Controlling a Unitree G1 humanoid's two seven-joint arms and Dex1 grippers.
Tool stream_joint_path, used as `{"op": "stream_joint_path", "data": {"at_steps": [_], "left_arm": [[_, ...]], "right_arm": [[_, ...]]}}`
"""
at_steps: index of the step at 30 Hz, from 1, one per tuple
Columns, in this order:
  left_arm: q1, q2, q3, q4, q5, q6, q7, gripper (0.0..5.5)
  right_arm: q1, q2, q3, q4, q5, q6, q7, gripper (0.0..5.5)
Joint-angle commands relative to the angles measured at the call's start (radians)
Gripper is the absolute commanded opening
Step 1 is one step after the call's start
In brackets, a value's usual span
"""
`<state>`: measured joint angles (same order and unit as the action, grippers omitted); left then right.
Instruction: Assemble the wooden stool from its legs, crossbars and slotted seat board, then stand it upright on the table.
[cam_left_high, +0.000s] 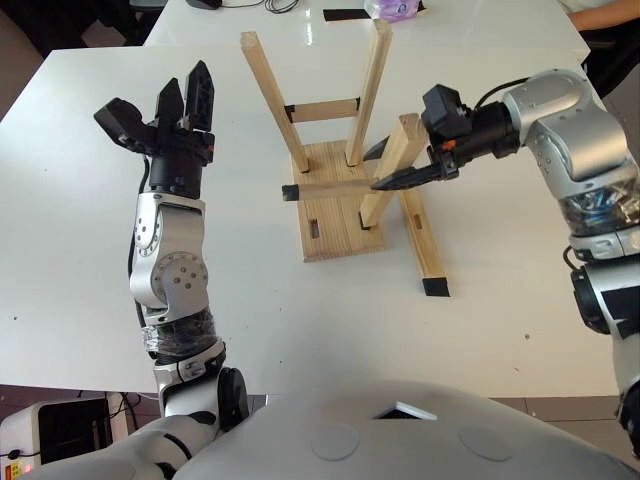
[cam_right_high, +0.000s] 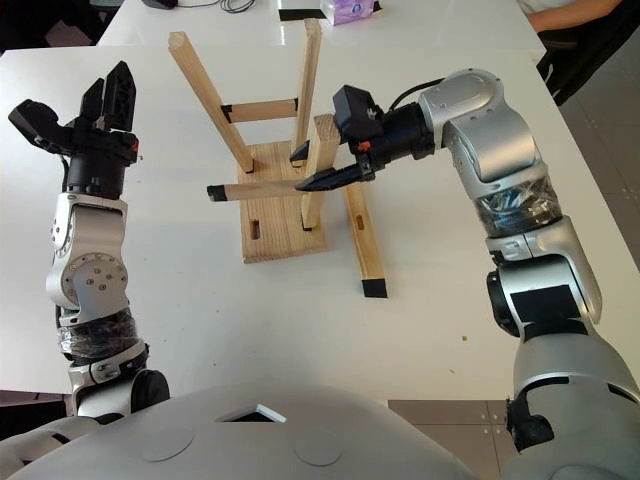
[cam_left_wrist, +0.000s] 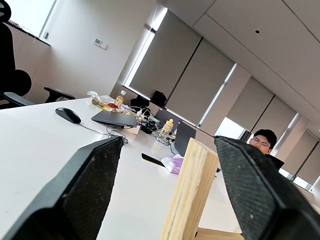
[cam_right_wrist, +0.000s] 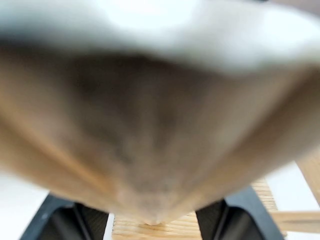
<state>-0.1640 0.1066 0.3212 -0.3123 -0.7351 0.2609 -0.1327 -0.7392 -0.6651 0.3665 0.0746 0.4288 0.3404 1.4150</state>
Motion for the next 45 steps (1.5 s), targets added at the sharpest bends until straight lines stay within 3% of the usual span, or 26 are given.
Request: {"op": "stream_joint_path", "data": {"at_steps": [1, 5, 9, 15, 20, 25, 28, 36, 40, 44, 45], "left_arm": [[0.036, -0.017, -0.014, -0.044, 0.019, -0.011, 0.017, 3.37], [0.071, -0.051, -0.034, -0.076, 0.029, -0.031, 0.030, 3.37], [0.096, -0.081, -0.052, -0.064, 0.046, -0.057, 0.026, 3.37], [0.117, -0.092, -0.066, -0.045, 0.058, -0.080, 0.004, 3.37], [0.173, -0.118, -0.099, -0.057, 0.094, -0.102, 0.011, 3.37], [0.208, -0.142, -0.130, -0.017, 0.175, -0.132, 0.033, 3.37], [0.194, -0.140, -0.118, 0.004, 0.181, -0.139, 0.031, 3.37], [0.192, -0.145, -0.132, 0.029, 0.202, -0.156, 0.010, 3.37], [0.161, -0.115, -0.102, 0.052, 0.193, -0.149, 0.002, 3.37], [0.148, -0.079, -0.073, 0.059, 0.179, -0.136, -0.007, 3.37], [0.149, -0.072, -0.064, 0.059, 0.172, -0.131, -0.006, 3.37]], "right_arm": [[0.217, -0.103, 0.135, -0.165, -0.164, 0.077, -0.061, 2.01], [0.205, -0.132, 0.130, -0.214, -0.112, 0.166, -0.092, 2.01], [0.054, -0.067, 0.105, -0.039, -0.041, 0.293, -0.067, 2.01], [-0.075, -0.084, 0.144, 0.150, -0.110, 0.226, 0.060, 2.01], [-0.024, -0.175, 0.132, 0.025, -0.123, 0.184, 0.105, 2.01], [0.039, -0.116, 0.184, -0.001, -0.203, 0.123, 0.010, 2.01], [0.082, -0.142, 0.194, -0.035, -0.222, 0.110, 0.011, 2.01], [0.120, -0.134, 0.183, -0.102, -0.145, 0.240, -0.015, 2.01], [0.111, -0.057, 0.128, -0.112, -0.077, 0.391, -0.140, 2.01], [0.108, -0.032, 0.053, -0.122, -0.058, 0.364, -0.204, 2.01], [0.104, -0.021, 0.028, -0.123, -0.045, 0.355, -0.212, 2.37]]}}
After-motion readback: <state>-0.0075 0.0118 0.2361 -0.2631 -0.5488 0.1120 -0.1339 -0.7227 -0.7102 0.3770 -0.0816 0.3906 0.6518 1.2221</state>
